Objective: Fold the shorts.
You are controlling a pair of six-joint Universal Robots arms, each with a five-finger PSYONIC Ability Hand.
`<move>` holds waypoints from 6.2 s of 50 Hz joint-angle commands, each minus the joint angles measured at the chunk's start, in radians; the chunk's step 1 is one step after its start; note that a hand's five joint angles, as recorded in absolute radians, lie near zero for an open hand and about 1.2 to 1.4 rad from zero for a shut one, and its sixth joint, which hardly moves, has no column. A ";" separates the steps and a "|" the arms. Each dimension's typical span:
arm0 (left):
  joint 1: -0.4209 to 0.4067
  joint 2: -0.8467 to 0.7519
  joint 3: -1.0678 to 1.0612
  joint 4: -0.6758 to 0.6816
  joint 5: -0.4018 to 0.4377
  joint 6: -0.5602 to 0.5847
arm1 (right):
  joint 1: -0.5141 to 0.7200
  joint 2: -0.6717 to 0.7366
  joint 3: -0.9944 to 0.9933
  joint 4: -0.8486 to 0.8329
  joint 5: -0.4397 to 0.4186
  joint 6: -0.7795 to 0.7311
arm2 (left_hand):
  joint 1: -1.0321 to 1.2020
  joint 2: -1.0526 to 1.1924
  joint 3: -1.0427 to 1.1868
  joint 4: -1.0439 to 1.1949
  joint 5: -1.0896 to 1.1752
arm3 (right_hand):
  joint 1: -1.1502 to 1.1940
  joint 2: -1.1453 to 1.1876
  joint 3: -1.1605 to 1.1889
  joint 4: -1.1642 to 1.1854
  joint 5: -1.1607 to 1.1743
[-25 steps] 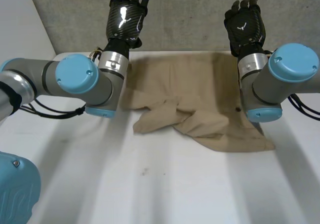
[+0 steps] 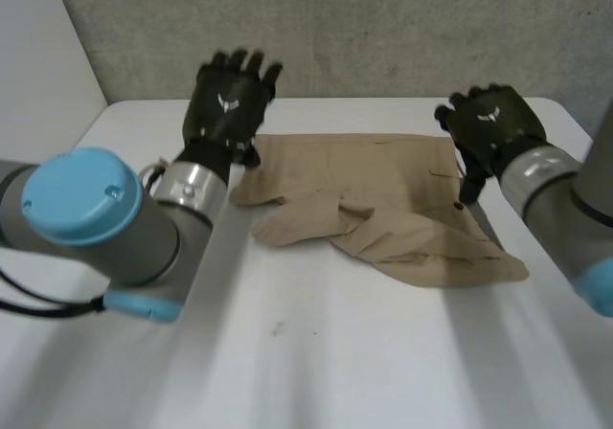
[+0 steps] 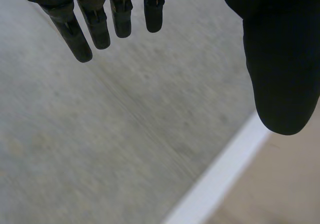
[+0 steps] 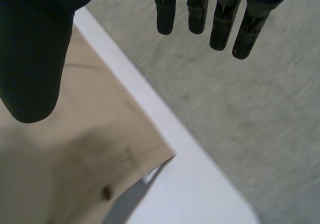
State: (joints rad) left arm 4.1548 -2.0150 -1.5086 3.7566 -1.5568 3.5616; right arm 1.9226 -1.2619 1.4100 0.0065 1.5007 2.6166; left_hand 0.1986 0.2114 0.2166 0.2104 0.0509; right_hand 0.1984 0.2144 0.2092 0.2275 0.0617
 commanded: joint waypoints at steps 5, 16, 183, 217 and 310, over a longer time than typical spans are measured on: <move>-0.015 0.015 -0.073 -0.213 -0.040 -0.086 | -0.139 -0.093 0.196 0.106 -0.111 0.115 | 0.121 0.108 0.103 0.109 0.094 | 0.045 0.029 0.034 0.016 0.007; -0.001 -0.163 0.045 -0.250 -0.052 -0.221 | -0.241 -0.076 0.385 -0.058 -0.166 0.117 | 0.191 0.178 0.173 0.179 0.164 | 0.077 0.061 0.067 0.048 0.040; -0.047 0.631 -0.234 -0.682 -0.169 -0.107 | 0.013 -0.431 0.274 0.277 -0.062 -0.095 | 1.198 1.185 1.180 1.186 1.171 | 1.198 1.182 1.187 1.169 1.160; 0.001 -0.080 0.172 -0.512 -0.137 -0.098 | 0.012 0.134 -0.025 0.158 -0.086 -0.142 | 1.198 1.185 1.180 1.186 1.171 | 1.198 1.182 1.187 1.169 1.160; 0.196 -0.143 -0.028 -0.411 -0.100 -0.053 | -0.056 0.104 0.330 -0.178 -0.054 0.143 | 1.198 1.185 1.180 1.186 1.171 | 0.532 0.516 0.522 0.503 0.495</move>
State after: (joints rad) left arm 4.3492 -2.1433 -1.5382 3.3463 -1.6498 3.4520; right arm 1.8795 -1.1661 1.7383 -0.1610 1.4292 2.7655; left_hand 1.0057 0.9798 0.9769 0.9795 0.7975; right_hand 0.5292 0.6192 0.6188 0.6186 0.4170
